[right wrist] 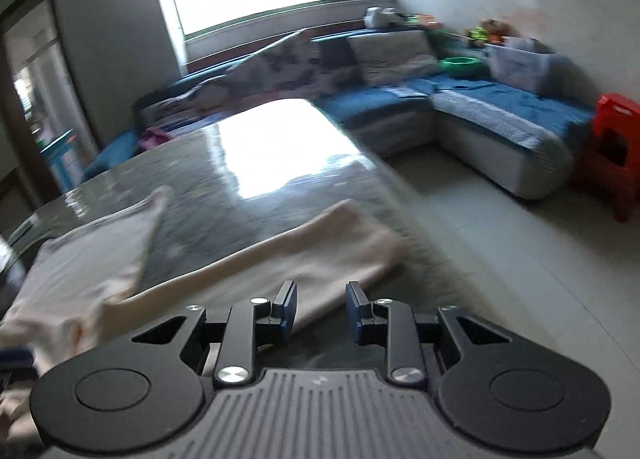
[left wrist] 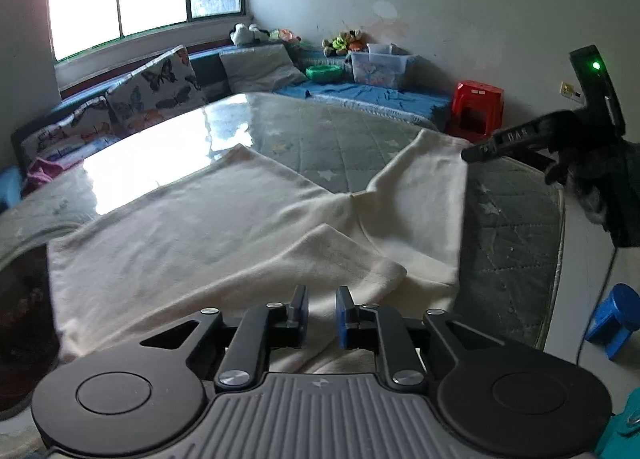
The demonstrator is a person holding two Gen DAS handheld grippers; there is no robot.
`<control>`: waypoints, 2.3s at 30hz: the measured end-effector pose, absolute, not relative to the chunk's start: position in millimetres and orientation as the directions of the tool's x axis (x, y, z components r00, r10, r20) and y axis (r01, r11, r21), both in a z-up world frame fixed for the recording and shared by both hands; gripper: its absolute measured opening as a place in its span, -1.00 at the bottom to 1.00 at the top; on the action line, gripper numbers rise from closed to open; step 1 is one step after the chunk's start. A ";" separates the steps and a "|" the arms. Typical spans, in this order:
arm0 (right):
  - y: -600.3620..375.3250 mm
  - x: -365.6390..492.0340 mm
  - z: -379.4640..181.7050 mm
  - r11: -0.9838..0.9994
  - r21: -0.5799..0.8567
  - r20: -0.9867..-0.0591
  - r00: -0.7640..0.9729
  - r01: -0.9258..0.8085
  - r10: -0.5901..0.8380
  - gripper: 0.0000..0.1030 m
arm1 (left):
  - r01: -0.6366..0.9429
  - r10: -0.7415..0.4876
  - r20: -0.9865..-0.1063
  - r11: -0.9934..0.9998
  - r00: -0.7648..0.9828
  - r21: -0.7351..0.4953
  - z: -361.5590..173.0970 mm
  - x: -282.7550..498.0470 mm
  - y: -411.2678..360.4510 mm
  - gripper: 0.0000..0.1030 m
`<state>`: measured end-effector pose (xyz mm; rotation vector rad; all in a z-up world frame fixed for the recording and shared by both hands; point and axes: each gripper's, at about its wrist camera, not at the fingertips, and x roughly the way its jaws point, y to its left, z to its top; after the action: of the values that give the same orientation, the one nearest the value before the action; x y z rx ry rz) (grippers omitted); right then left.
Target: Fold clothes
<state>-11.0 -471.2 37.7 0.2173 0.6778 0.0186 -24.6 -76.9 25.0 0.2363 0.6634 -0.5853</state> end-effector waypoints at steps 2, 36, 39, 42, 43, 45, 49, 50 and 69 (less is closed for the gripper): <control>-482.9 -4.2 33.6 0.973 0.213 -0.618 0.784 0.089 0.064 -0.33 | 0.595 -0.443 -0.650 0.804 0.617 0.017 22.0 -24.8 -79.6 -0.69; -453.1 -18.5 104.4 0.937 0.311 -0.425 0.858 -0.159 0.287 -0.92 | 0.490 -0.389 -0.625 0.872 0.677 -0.012 31.8 -25.1 -78.0 0.80; -430.8 -20.9 118.9 0.924 0.302 -0.399 0.849 -0.234 0.346 -0.92 | 0.478 -0.380 -0.608 0.878 0.697 -0.001 36.0 -31.0 -68.8 0.88; -408.9 -22.5 130.8 0.907 0.294 -0.380 0.834 -0.301 0.400 -0.92 | 0.464 -0.377 -0.592 0.886 0.712 -0.006 40.1 -35.4 -57.3 1.00; -402.4 -23.1 134.3 0.903 0.287 -0.375 0.831 -0.318 0.412 -0.92 | 0.458 -0.374 -0.587 0.889 0.718 -0.006 41.2 -37.0 -53.1 1.00; -387.4 -23.6 142.9 0.883 0.291 -0.366 0.809 -0.369 0.459 -0.92 | 0.444 -0.370 -0.576 0.896 0.729 -0.013 43.1 -39.6 -44.1 1.00; -347.8 -25.4 154.8 0.845 0.261 -0.369 0.760 -0.467 0.535 -0.92 | 0.420 -0.366 -0.557 0.907 0.746 -0.034 44.3 -44.0 -27.8 1.00; -337.6 -24.2 155.9 0.834 0.258 -0.374 0.745 -0.488 0.552 -0.92 | 0.410 -0.361 -0.552 0.911 0.752 -0.036 44.3 -45.4 -23.7 1.00; -161.1 -28.1 100.8 0.598 0.248 -0.583 0.376 -0.762 0.720 -0.90 | 0.255 -0.233 -0.571 0.966 0.787 -0.043 37.2 -64.8 27.6 1.00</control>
<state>-28.1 -161.1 100.8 -0.0663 0.7113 0.9490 -64.8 27.6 37.2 0.0368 0.6107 -0.2633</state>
